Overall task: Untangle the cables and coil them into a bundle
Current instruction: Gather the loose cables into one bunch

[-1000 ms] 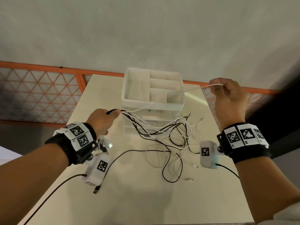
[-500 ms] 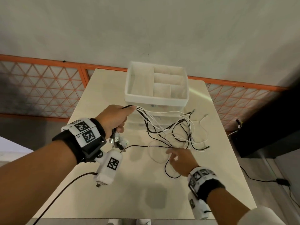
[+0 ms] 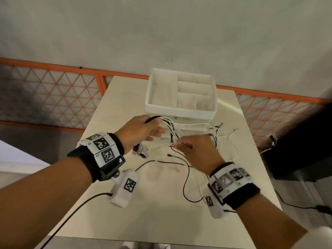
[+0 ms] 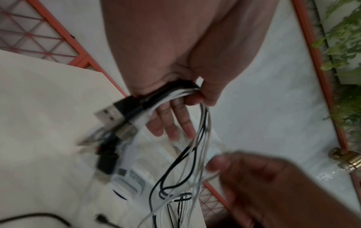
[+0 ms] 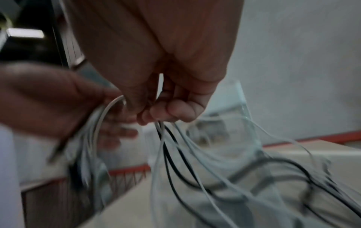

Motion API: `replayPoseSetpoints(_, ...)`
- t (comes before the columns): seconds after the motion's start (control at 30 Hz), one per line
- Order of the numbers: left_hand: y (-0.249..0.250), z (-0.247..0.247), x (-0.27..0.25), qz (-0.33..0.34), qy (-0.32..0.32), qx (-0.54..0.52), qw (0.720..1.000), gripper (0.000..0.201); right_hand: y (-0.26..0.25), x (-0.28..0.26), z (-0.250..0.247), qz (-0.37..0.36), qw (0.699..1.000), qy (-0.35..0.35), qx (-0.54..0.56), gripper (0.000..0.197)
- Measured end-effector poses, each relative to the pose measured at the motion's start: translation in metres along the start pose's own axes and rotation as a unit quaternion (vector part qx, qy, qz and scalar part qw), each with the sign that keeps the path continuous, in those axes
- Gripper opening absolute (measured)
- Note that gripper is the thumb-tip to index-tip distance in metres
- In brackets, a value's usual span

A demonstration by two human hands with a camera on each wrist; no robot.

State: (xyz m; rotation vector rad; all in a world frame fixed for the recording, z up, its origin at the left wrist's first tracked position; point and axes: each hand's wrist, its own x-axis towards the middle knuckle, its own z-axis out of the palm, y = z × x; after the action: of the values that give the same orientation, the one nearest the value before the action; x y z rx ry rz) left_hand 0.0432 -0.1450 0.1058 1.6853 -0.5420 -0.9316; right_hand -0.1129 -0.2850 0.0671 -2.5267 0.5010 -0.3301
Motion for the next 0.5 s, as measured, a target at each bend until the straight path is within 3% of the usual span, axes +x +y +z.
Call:
replayPoseSetpoints(0.07,0.003,0.006,-0.001,0.027,-0.019,-0.012,0.999,0.031,-0.022,0.013,-0.032,-0.016,0.998,0.053,-0.007,0.025)
replayPoseSetpoints(0.23,0.004,0.009,-0.001,0.034,-0.036,-0.044,0.998,0.031,-0.033,0.032,-0.090,0.054,0.987,0.136,0.061,0.019)
replayPoseSetpoints(0.5,-0.004,-0.006,-0.003,0.021,-0.060,-0.066,0.996,0.029,-0.012,0.038,-0.118,0.114,0.933,0.305,0.154,0.023)
